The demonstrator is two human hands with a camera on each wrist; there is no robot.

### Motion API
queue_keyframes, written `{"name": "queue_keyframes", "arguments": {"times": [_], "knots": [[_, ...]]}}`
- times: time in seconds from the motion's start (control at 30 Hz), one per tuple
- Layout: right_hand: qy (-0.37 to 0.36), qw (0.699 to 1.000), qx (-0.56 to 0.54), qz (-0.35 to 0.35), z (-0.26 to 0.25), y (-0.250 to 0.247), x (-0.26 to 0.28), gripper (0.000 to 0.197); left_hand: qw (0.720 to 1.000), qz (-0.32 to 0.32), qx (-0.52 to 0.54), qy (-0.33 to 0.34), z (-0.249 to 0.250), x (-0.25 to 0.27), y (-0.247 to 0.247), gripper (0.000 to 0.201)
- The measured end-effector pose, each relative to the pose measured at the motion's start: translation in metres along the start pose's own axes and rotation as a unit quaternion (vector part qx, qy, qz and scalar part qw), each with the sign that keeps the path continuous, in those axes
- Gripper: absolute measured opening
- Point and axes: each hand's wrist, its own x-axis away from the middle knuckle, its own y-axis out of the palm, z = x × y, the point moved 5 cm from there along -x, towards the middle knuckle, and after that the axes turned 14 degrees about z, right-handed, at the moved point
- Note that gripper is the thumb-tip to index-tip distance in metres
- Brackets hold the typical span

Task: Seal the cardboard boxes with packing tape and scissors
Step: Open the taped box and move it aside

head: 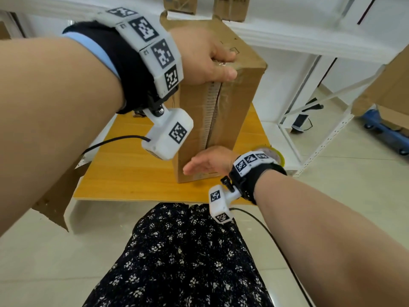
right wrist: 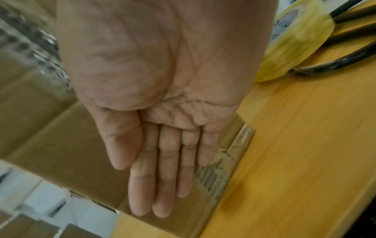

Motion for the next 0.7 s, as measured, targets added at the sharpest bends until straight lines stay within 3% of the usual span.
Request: {"name": "queue_keyframes", "arguments": {"times": [0.2,0.33,0.53,0.7], "knots": [[0.002,0.983,0.186,0.011,-0.013,-0.01,0.003,0.026,1.0,-0.009,0.007,-0.01,0.0,0.0,-0.002,0.058],[-0.049,0.978,0.202,0.031,-0.059,-0.028,0.024,0.027,0.999,-0.028,0.015,-0.009,-0.001,0.002,-0.002,0.061],[-0.183,0.962,0.119,0.165,-0.145,-0.059,0.075,0.029,1.0,-0.03,-0.002,-0.008,0.003,0.003,-0.008,0.05],[-0.227,0.953,-0.039,0.198,-0.144,-0.062,0.08,0.03,0.998,-0.031,-0.021,-0.056,0.001,0.002,-0.01,0.055]]}}
